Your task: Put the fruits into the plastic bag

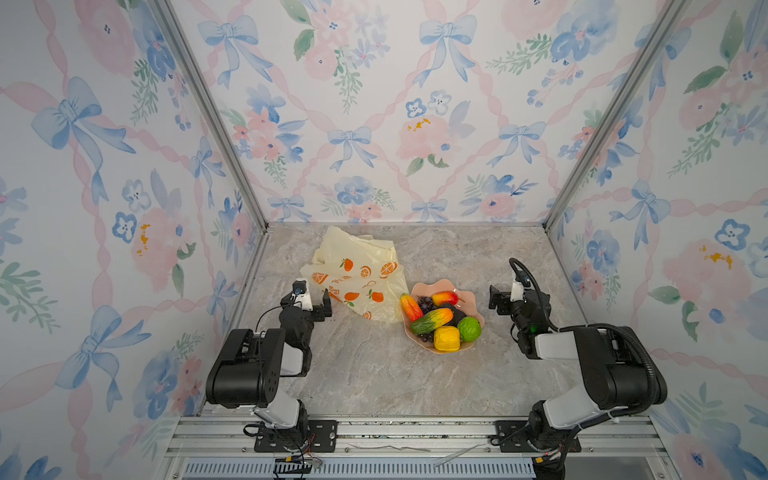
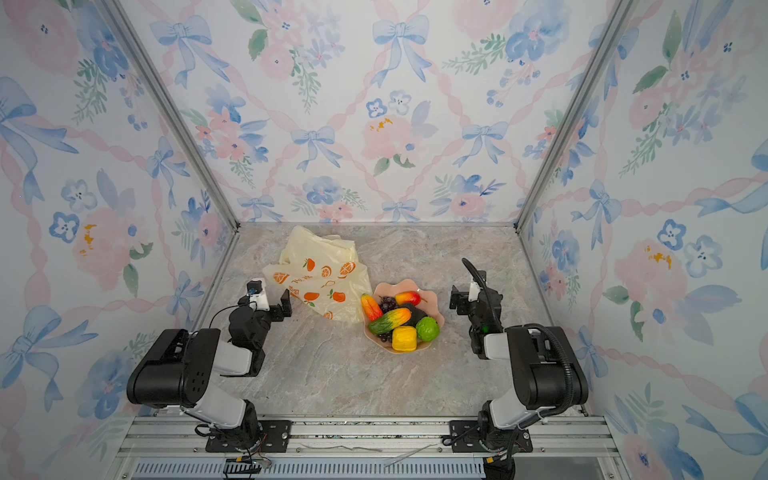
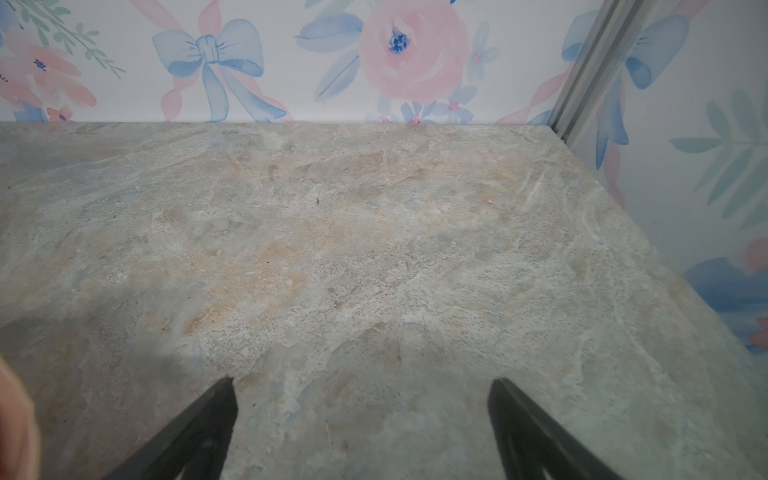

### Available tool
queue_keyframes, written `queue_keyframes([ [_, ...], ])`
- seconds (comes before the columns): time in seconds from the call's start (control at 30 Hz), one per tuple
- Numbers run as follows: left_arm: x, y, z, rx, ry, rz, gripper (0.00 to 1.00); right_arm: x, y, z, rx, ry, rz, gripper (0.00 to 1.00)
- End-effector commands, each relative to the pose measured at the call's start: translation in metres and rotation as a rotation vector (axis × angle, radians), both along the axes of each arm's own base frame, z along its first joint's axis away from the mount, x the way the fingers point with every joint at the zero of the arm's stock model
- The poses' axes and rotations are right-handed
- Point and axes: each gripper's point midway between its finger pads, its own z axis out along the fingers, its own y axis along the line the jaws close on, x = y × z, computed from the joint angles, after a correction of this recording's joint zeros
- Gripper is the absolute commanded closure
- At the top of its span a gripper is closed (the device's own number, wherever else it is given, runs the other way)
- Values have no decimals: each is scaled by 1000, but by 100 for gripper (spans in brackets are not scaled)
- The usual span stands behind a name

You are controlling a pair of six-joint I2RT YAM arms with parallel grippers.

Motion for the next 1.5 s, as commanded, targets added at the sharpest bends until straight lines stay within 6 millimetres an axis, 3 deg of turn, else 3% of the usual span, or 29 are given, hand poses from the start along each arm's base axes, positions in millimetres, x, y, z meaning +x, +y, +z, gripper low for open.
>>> queue_keyframes([
  [0.0,1,-3,2,20,-11,-11,2,2,-2,6,11,-14,-2,4],
  [1.23,4,-3,1,21,3,-14,2,1,-2,6,15,-14,1,4],
  [1.47,4,18,14,7,9,118,2,0,-11,36,10,16,-56,4],
])
